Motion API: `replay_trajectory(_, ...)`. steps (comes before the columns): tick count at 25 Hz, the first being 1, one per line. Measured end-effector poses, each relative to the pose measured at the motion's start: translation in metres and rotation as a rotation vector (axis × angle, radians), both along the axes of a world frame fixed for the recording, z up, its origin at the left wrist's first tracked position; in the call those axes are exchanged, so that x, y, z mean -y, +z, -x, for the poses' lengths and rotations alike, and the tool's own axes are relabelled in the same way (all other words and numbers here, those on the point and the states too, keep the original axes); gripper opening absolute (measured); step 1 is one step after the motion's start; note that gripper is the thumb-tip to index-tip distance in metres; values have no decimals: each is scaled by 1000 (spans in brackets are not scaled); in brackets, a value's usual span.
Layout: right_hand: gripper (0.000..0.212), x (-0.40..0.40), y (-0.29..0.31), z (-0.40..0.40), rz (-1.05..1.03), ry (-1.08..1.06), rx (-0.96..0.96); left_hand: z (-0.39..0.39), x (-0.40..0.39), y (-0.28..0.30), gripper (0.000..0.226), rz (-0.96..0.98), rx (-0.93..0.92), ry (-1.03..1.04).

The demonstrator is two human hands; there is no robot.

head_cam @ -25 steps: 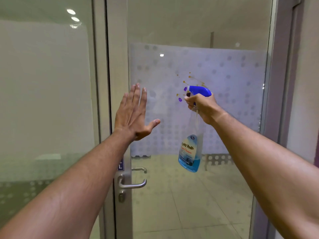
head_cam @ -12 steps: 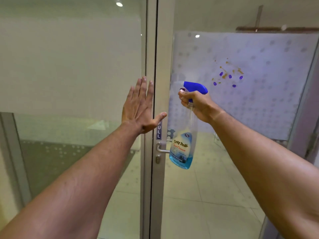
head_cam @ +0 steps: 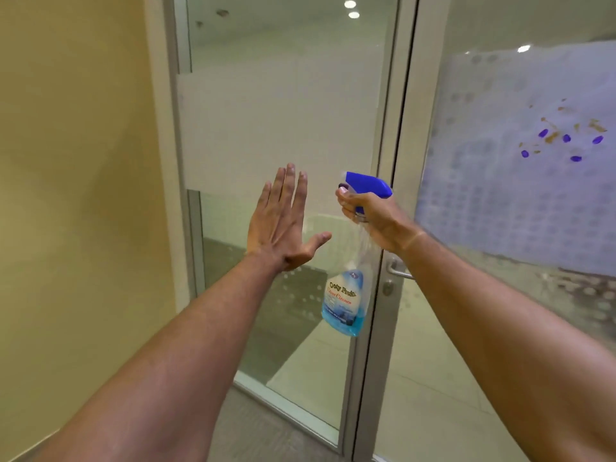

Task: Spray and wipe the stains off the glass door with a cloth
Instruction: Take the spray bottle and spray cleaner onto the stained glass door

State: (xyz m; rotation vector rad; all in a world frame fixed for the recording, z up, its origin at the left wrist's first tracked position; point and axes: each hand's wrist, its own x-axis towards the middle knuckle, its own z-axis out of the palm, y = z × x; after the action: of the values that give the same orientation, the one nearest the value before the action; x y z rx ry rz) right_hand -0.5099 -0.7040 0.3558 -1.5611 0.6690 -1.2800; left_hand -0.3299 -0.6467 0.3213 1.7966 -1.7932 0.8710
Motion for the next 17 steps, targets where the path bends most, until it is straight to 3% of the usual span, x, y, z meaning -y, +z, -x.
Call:
replay_trajectory(4, 12, -68, -17, -49, 33, 159, -53, -31, -86, -22, 107, -25, -26, 135)
replay_trajectory(11, 25, -198, -47, -143, -61, 349, -61, -102, -248, -46, 108, -50, -45, 415)
replay_trajectory(17, 16, -321, -57, -229, -43, 529, -107, -165, -387, -64, 106, -54, -53, 613)
